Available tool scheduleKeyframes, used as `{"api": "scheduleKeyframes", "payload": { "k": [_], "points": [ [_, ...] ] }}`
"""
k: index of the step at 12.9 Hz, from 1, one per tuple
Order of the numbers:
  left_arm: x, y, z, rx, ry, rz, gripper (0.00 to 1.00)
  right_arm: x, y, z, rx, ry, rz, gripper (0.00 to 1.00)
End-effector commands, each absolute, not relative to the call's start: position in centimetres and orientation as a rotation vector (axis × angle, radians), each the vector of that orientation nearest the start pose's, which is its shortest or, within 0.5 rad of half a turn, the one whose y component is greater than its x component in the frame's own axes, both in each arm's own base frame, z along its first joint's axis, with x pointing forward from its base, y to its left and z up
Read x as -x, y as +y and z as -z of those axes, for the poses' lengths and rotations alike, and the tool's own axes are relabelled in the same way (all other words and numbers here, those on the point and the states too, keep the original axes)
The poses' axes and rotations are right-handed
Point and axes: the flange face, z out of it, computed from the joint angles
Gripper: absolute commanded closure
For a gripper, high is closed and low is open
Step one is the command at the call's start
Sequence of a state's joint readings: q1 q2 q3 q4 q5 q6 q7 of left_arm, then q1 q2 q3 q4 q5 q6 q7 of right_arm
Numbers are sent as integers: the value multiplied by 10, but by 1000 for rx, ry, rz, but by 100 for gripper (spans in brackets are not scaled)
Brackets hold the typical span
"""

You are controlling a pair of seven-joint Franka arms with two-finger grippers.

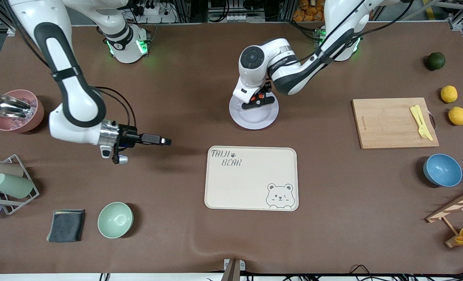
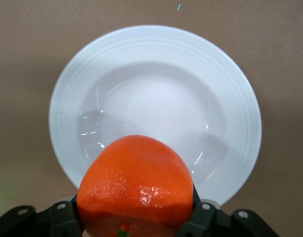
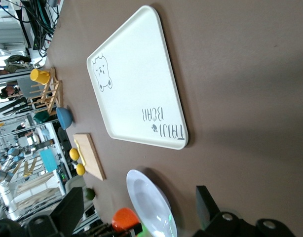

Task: Place orange and plate with both arms
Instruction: 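Lower the orange onto the plate and open the left gripper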

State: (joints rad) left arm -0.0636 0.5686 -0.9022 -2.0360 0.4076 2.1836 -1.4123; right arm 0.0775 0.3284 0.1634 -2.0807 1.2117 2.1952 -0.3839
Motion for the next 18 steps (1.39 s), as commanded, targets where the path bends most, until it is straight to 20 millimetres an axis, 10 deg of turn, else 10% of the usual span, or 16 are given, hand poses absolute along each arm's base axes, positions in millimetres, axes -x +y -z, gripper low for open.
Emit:
{"api": "scheduleKeyframes", "payload": {
  "k": [1, 7, 8, 10, 18],
  "points": [
    [-351, -471, -231, 3014, -365, -264, 87, -542, 186, -271, 2193, 295, -115, 0],
    [-349, -471, -202, 2979, -376, -297, 74, -533, 186, -257, 2164, 272, -89, 0],
    [-350, -471, -199, 2974, -378, -293, 62, -533, 186, -256, 2164, 272, -90, 0],
    [-353, -474, -204, 2975, -429, -283, 0, -532, 186, -255, 2165, 271, -91, 0],
    [-416, -485, -286, 2998, -700, -123, 0, -525, 207, -251, 2207, 242, -75, 0]
  ]
}}
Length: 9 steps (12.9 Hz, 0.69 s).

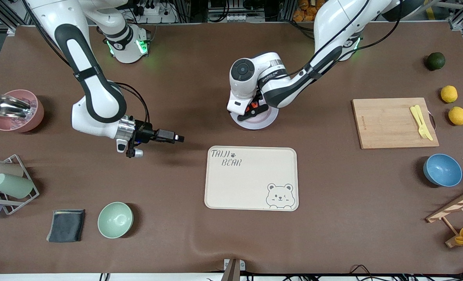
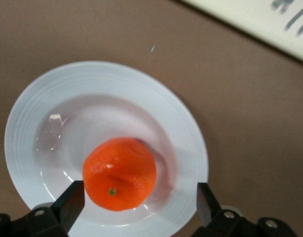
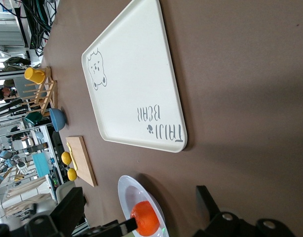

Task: Place orange and plate with both arms
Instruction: 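Lower the orange onto the plate and open the left gripper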

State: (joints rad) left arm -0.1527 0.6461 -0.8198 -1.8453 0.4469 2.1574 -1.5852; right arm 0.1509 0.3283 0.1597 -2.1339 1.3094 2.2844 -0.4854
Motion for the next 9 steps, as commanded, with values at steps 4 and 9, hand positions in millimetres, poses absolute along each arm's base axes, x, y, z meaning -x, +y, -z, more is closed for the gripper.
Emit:
{"api": "scheduleKeyframes", "payload": {
  "k": [4, 9],
  "points": [
    [-488, -442, -341, 2980, -838, -79, 0, -511, 210, -224, 2219, 216, -116, 0],
    [-530, -384, -373, 3015, -810, -57, 0, -479, 259, -200, 2149, 247, -131, 0]
  ]
}}
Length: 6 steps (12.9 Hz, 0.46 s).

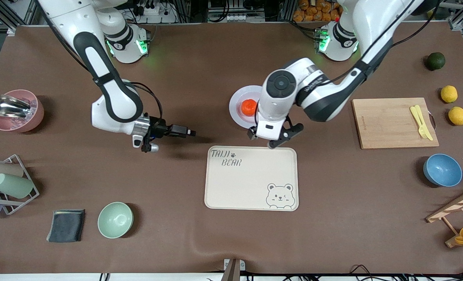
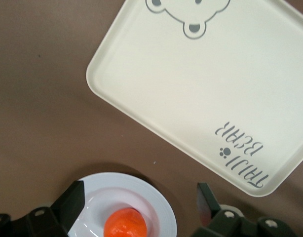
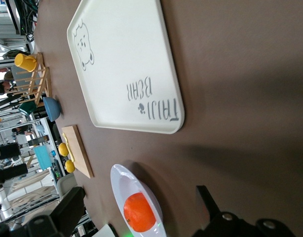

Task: Place orange and plate with both arms
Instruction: 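Lower the orange onto the plate and open the left gripper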

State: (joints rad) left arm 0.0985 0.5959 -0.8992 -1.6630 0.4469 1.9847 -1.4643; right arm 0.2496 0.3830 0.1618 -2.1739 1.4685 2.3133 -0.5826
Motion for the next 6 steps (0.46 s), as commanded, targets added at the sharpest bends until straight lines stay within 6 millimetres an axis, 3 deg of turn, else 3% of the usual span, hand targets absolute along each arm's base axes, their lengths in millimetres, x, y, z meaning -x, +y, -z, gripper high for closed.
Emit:
{"api": "scheduleKeyframes", "payload": {
  "k": [1, 6],
  "points": [
    [-536, -373, -373, 3004, -797, -63, 0, -473, 264, -193, 2140, 239, -103, 0],
    [-564, -324, -390, 3018, -722, -25, 0, -426, 312, -154, 2105, 294, -116, 4]
  ]
}}
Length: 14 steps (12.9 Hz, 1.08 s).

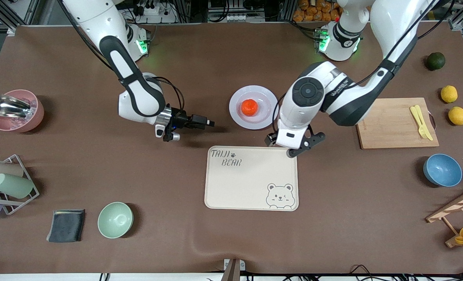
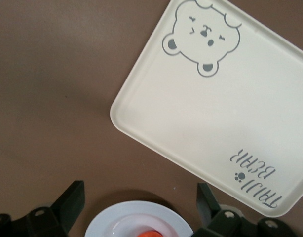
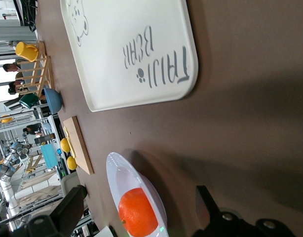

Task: Place orange and plate with both arms
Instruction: 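Raise the left gripper away while the right gripper grasps the plate rim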

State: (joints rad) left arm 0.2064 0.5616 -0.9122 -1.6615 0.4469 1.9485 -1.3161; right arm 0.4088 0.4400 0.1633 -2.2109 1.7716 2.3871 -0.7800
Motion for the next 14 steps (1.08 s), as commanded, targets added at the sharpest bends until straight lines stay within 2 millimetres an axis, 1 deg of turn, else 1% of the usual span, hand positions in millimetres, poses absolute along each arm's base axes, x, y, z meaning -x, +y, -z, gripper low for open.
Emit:
{"api": "scheduleKeyframes", "payload": {
  "k": [1, 2, 3, 4, 5, 6, 8, 10, 11, 12, 13, 14],
  "points": [
    [-570, -310, -392, 3014, -705, -29, 0, -421, 315, -148, 2098, 305, -119, 9],
    [-573, -303, -393, 3014, -673, -32, 0, -419, 316, -144, 2088, 333, -125, 16],
    [-581, -292, -398, 3017, -662, -30, 0, -414, 321, -143, 2083, 343, -132, 20],
    [-584, -287, -401, 3020, -638, -32, 0, -408, 328, -143, 2084, 336, -139, 21],
    [-588, -281, -402, 3023, -612, -31, 0, -399, 337, -137, 2076, 354, -152, 25],
    [-595, -268, -407, 3022, -606, -32, 0, -390, 346, -133, 2066, 358, -144, 28],
    [-604, -253, -420, 3017, -540, -46, 0, -384, 346, -122, 2062, 360, -114, 32],
    [-618, -221, -431, 3027, -472, -62, 0, -383, 346, -121, 2064, 359, -115, 39],
    [-622, -210, -432, 3031, -452, -66, 0, -381, 348, -121, 2064, 356, -118, 43],
    [-627, -195, -432, 3033, -445, -69, 0, -380, 350, -121, 2062, 354, -119, 45],
    [-628, -189, -432, 3035, -414, -74, 0, -379, 351, -121, 2055, 370, -119, 45],
    [-627, -185, -432, 3028, -367, -92, 0, -374, 357, -121, 2054, 364, -126, 45]
  ]
}}
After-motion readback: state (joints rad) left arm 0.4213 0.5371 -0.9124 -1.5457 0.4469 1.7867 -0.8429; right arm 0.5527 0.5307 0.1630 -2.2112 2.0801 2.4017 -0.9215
